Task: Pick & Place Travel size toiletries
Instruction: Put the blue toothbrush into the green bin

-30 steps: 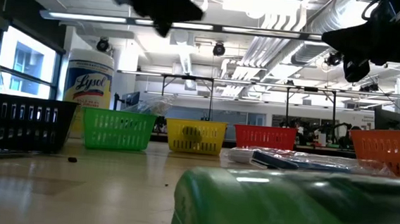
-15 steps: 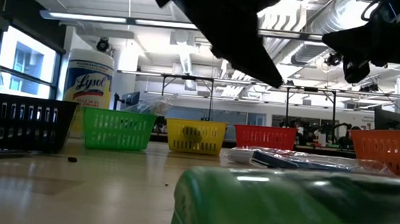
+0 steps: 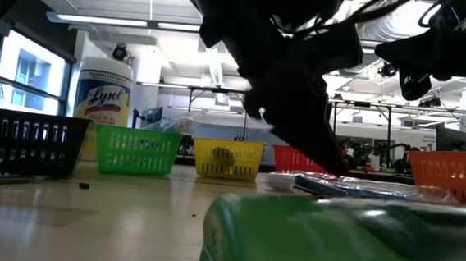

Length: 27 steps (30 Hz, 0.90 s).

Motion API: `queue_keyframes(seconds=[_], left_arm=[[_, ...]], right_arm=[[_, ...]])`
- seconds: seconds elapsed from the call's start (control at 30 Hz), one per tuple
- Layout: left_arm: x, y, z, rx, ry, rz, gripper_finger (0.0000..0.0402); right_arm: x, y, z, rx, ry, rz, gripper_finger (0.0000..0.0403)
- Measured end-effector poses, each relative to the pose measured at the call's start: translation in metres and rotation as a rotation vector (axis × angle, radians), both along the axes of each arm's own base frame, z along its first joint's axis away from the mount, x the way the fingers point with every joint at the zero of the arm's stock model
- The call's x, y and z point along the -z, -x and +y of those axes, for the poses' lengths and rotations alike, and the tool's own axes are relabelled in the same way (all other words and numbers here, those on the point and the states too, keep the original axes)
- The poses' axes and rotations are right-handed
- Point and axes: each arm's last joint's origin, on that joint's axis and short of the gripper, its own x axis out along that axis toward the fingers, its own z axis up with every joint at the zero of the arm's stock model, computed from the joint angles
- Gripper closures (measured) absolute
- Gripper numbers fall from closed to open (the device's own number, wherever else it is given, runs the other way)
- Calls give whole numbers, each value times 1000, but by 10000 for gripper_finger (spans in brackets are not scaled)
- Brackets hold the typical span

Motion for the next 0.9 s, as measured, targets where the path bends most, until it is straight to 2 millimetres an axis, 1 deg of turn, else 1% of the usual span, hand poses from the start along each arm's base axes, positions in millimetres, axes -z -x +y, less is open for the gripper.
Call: queue_keyframes(seconds=[0.17,0.5,0.63,0.7,0.77,0.87,0.9], left_arm=[[8,-3,4,-62,-59,-1,254],[10,0,3,-20,-84,32,254],[19,-2,3,-15,-77,41,254],[18,-3,3,-16,-79,38,254],[26,-6,3,-15,-76,32,254],[27,-6,2,-15,-74,29,254],[31,-7,2,-15,-75,33,254]], right_arm=[[0,0,0,0,-4,0,399],[0,0,0,0,-4,-1,399],[0,0,0,0,-4,0,399],[0,0,0,0,-4,-1,399],[0,0,0,0,-4,-1,399],[0,0,0,0,-4,-1,399],[0,0,0,0,-4,-1,399]])
